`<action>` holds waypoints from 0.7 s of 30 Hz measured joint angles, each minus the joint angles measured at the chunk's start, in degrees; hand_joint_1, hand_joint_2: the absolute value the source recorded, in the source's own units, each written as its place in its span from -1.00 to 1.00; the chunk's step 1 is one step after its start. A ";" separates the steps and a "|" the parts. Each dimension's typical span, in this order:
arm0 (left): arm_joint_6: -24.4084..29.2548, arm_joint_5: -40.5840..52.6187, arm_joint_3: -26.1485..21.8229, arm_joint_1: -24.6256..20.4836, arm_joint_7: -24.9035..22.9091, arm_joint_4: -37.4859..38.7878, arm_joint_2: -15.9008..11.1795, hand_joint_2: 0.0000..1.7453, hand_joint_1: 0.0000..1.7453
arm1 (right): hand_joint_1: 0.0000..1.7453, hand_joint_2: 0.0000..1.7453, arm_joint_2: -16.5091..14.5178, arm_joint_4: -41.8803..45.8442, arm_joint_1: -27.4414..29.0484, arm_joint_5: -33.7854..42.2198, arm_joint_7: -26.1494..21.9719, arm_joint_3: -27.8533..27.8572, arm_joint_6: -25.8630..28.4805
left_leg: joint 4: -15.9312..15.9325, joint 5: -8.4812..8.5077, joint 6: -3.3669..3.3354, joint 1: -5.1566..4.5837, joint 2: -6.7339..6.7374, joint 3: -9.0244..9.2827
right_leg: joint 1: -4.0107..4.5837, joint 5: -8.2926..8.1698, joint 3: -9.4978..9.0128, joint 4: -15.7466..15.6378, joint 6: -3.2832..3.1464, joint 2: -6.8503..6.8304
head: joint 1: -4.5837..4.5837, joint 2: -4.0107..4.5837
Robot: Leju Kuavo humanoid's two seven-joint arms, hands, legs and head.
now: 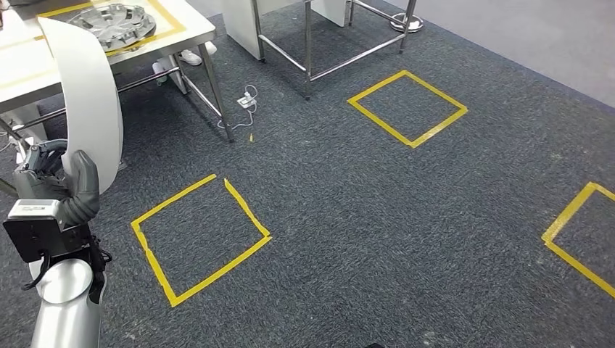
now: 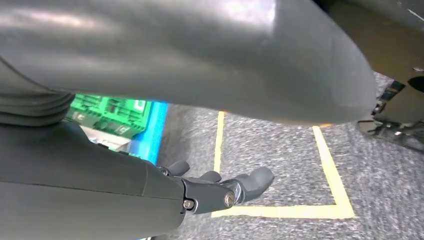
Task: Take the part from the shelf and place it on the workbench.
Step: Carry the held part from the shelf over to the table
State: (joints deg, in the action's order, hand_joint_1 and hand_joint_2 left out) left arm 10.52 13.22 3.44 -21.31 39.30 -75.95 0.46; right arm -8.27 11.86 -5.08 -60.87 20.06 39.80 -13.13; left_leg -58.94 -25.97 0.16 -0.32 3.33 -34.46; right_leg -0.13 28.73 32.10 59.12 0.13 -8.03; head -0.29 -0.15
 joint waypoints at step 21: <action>0.23 -0.36 0.65 -1.53 -0.19 1.91 0.66 1.00 1.00 | -1.00 -1.00 0.54 0.01 0.30 0.05 -0.70 0.00 1.04 | -13.37 -5.70 2.62 0.72 -4.00 -7.78 | -0.85 -1.11 0.52 -0.67 -1.52 6.42 | -0.17 0.00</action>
State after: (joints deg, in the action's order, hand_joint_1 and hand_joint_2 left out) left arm 10.76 12.87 4.08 -22.84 39.11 -74.03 1.13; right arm -7.74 11.87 -4.78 -60.82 19.37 39.80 -12.08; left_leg -72.31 -31.67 2.78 0.40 -0.67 -42.24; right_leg -0.98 27.62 32.62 58.46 -1.38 -1.60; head -0.46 -0.15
